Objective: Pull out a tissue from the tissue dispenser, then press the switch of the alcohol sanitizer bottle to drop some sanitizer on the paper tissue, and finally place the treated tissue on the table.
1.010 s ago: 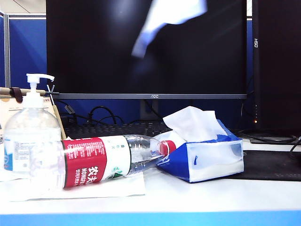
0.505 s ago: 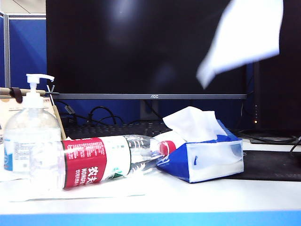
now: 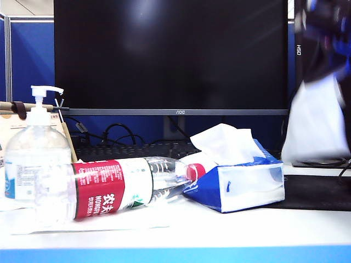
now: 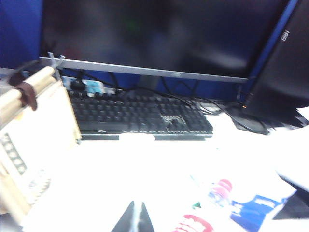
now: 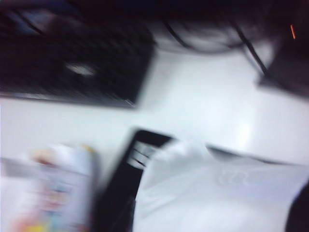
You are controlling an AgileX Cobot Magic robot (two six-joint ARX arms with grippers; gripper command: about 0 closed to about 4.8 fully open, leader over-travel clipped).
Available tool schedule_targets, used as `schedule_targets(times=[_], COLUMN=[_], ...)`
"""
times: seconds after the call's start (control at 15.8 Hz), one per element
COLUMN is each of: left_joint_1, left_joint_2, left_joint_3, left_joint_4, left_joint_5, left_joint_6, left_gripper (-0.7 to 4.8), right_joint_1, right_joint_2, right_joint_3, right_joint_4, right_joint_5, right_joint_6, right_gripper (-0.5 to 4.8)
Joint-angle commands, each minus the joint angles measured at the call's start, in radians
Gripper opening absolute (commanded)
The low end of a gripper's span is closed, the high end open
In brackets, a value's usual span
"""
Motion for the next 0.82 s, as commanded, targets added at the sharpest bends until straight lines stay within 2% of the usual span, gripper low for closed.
schedule_targets(times=[0.06, 0.25, 0.57, 0.82], left_joint_1=[-0.092, -0.158, -0.161, -0.161], left_joint_2=[-0.001, -0.001, -0.001, -0.001], left_joint_3=[-0.067, -0.111, -0.222, -0.246], left_joint_4=[0.033, 0.074, 0.081, 0.102], left_joint_5=[0.013, -0.035, -0.064, -0.064], left_joint_6=[-0.026, -0.031, -0.033, -0.041], left_gripper=[-0.06, -0.06, -0.06, -0.06], right_joint_1=[-0.002, 0.0, -0.002, -0.002], right_joint_2=[0.122, 0.21, 0.389, 0.451], right_joint_3=[0.002, 0.002, 0.002, 0.002], right_joint_4=[0.1, 0.164, 0.212, 0.241], right_joint_5=[-0.042, -0.04, -0.049, -0.048], right_joint_6=[0.0, 0.0, -0.001, -0.004], right_gripper=[-0.06, -0.06, -0.06, -0.06])
